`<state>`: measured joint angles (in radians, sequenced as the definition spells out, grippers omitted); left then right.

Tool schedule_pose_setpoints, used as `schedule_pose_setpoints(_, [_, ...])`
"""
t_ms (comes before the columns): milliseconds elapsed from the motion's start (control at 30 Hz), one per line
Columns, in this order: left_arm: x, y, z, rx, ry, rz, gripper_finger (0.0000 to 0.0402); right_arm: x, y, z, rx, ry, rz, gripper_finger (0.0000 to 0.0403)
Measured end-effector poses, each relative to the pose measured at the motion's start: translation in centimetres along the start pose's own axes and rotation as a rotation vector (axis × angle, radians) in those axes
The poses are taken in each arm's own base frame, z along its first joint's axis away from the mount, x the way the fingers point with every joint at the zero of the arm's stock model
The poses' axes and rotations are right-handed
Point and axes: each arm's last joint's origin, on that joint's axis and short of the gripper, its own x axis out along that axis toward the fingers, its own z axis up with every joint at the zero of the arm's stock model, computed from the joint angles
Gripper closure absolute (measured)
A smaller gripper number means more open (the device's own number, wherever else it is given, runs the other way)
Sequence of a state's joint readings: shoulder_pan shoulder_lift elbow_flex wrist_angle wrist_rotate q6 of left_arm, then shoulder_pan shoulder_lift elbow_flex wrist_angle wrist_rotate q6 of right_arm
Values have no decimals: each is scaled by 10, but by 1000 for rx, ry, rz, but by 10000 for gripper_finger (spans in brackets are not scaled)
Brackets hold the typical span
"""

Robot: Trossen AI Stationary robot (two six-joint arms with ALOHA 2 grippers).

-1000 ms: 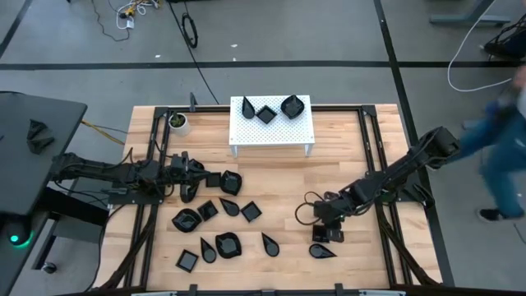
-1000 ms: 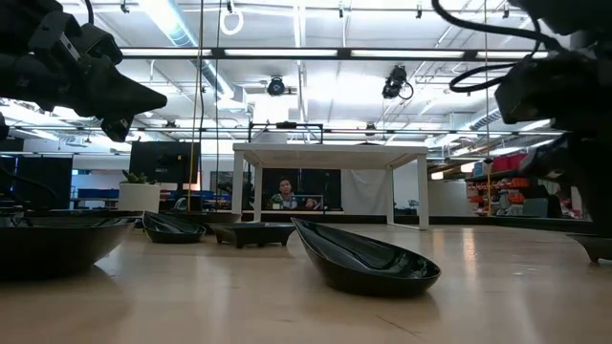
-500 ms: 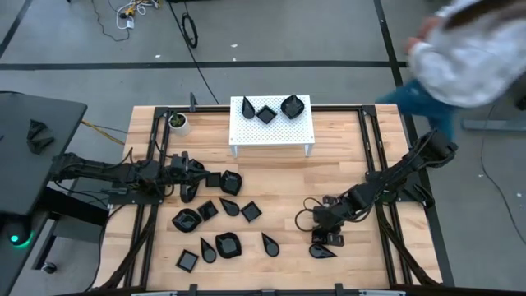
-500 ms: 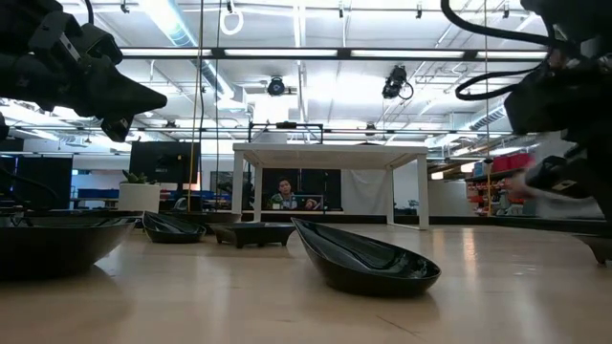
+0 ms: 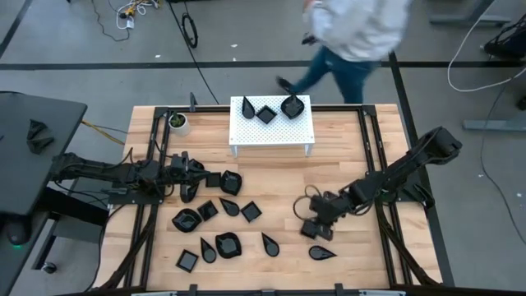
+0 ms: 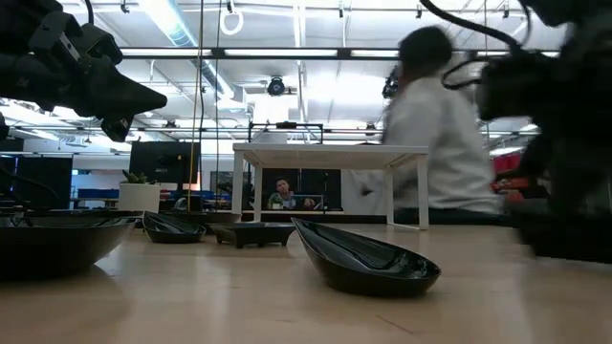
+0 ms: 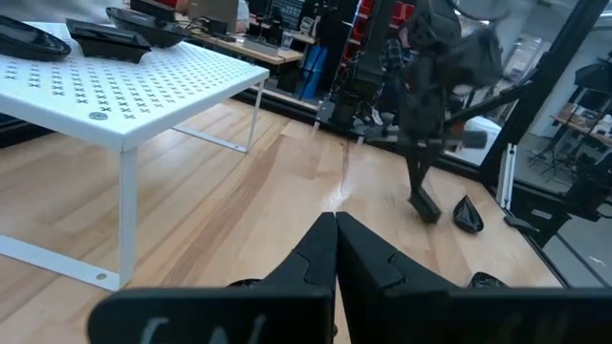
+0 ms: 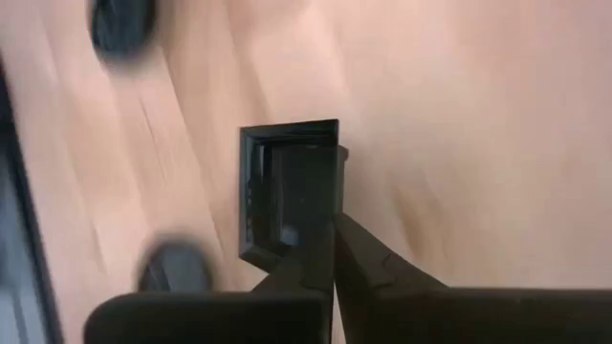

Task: Pick & Place Mini shaped plates
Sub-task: Stack the black square plate on top of the other black square plate on the shelf

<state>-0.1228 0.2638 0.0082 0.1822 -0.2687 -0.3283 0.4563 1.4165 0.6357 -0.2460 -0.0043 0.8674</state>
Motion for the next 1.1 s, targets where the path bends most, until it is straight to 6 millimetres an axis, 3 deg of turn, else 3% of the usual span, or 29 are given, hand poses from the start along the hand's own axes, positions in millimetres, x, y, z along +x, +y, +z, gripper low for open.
schedule_pose_setpoints(133, [0,0,0,0,0,0,394,-23,4,37,81,-205,-4,400])
schedule_pose_setpoints(300, [0,0,0,0,-1,0,394,-68,4,110,97,-523,-62,401])
schedule_pose_setpoints(433, [0,0,0,0,0,0,394,-110,-22,165,126,-720,-170,402])
schedule_pose_setpoints(600, [0,0,0,1,0,0,394,-146,-73,220,86,-797,-253,402])
schedule_pose_setpoints(733, [0,0,0,1,0,1,394,-149,-114,254,96,-772,-275,402])
schedule_pose_setpoints(867, [0,0,0,2,-5,16,394,-140,-148,276,106,-695,-252,403])
schedule_pose_setpoints(967, [0,1,0,2,-7,23,394,-131,-170,282,130,-643,-228,403])
schedule_pose_setpoints(1100, [0,1,0,2,-8,24,394,-125,-184,281,147,-591,-230,403])
